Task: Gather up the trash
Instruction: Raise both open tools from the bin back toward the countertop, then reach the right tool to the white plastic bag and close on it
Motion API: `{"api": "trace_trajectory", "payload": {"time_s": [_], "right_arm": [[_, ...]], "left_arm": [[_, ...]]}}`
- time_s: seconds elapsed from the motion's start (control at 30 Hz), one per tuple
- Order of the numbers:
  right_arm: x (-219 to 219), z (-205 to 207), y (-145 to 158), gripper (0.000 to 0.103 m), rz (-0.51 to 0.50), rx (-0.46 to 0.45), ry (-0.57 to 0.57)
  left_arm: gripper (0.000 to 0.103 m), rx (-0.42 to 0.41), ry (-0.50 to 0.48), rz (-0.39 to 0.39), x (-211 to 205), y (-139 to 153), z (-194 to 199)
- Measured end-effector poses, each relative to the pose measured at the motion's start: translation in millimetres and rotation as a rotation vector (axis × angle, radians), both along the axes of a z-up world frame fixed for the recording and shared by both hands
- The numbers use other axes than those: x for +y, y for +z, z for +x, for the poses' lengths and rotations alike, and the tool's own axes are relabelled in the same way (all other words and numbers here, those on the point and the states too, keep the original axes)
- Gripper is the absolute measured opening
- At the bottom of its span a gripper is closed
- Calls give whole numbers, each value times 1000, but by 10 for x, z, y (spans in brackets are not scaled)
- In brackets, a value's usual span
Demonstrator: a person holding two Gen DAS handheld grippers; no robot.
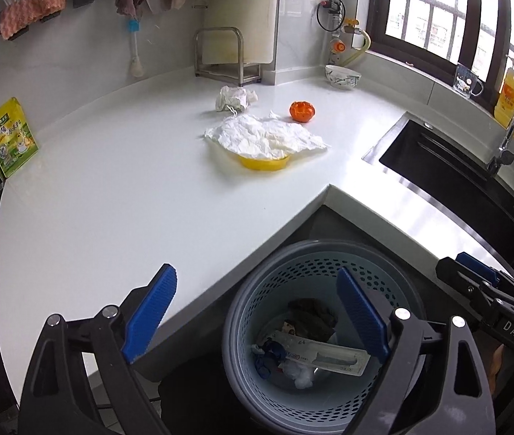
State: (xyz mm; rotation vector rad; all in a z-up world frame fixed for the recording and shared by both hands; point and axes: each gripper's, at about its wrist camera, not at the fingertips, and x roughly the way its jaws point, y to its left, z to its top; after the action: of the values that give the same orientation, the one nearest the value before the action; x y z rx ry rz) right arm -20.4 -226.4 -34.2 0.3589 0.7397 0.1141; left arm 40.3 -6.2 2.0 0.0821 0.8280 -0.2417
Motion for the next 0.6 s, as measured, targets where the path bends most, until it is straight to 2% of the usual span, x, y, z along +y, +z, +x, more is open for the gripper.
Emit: {"api": "trace_trajectory", "payload": {"time_s": [0.23, 0.6], "right_arm": [[-11, 289, 120, 71, -10, -45, 16], [179, 922, 178, 71, -36, -44, 85]], "left_arm": [[93, -69, 48, 11, 127, 180, 270], [93, -84, 115, -3, 262, 186, 776]]}}
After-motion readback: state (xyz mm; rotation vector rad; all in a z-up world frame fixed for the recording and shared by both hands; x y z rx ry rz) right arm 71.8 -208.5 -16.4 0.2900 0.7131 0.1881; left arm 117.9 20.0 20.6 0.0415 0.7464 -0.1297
